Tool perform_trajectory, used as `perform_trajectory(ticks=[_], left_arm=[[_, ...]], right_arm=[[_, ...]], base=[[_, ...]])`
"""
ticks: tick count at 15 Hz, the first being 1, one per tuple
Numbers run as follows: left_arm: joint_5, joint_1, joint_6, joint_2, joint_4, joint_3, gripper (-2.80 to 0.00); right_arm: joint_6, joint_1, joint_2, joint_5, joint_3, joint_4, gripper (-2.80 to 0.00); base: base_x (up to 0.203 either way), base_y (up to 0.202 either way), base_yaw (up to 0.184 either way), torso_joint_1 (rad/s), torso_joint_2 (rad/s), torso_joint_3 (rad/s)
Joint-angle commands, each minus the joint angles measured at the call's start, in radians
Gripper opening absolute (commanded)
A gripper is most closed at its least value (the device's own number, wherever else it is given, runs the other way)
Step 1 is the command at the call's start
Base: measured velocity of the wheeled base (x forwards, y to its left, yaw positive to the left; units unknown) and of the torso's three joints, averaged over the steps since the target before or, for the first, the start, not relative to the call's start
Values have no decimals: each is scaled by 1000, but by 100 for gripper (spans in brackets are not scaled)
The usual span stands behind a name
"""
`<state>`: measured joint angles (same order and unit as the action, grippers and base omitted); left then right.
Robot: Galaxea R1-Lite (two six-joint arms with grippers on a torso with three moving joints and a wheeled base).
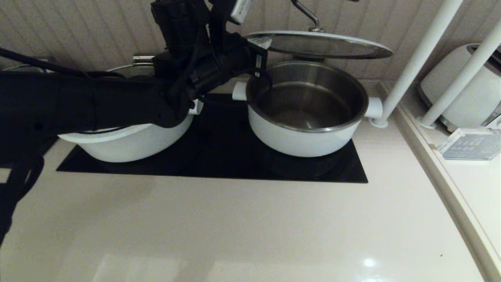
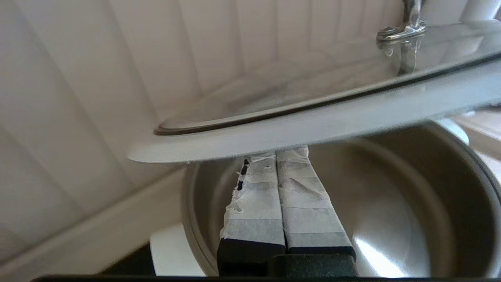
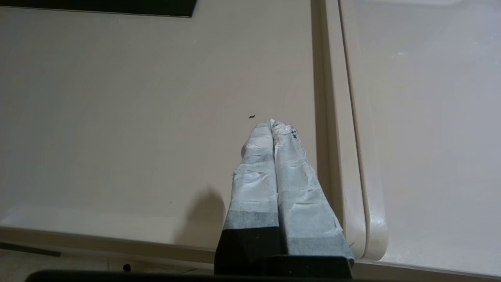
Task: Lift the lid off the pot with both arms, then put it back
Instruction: Open the pot lid completely
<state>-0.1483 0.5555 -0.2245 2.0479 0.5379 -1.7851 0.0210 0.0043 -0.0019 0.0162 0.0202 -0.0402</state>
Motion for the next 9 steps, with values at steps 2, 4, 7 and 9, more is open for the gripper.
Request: perform_trajectory(ticks=[2,4,7,9], left_arm=[[-1,0,-4,15,5,-28,-280],[-1,0,-4,17,5,-33,-280],[-1,0,-4,20,5,-39,-280],[-1,0,-4,25,5,-49,-280]], right_arm=[[0,0,2,1,-2,4,-280],[0,0,2,0,-19,49,-280],[-1,0,2,-1,-20,51,-280],[0,0,2,-1,-20,51,-280]], base=[[0,0,0,0,0,0],[0,0,0,0,0,0],[0,0,0,0,0,0],[0,0,0,0,0,0]])
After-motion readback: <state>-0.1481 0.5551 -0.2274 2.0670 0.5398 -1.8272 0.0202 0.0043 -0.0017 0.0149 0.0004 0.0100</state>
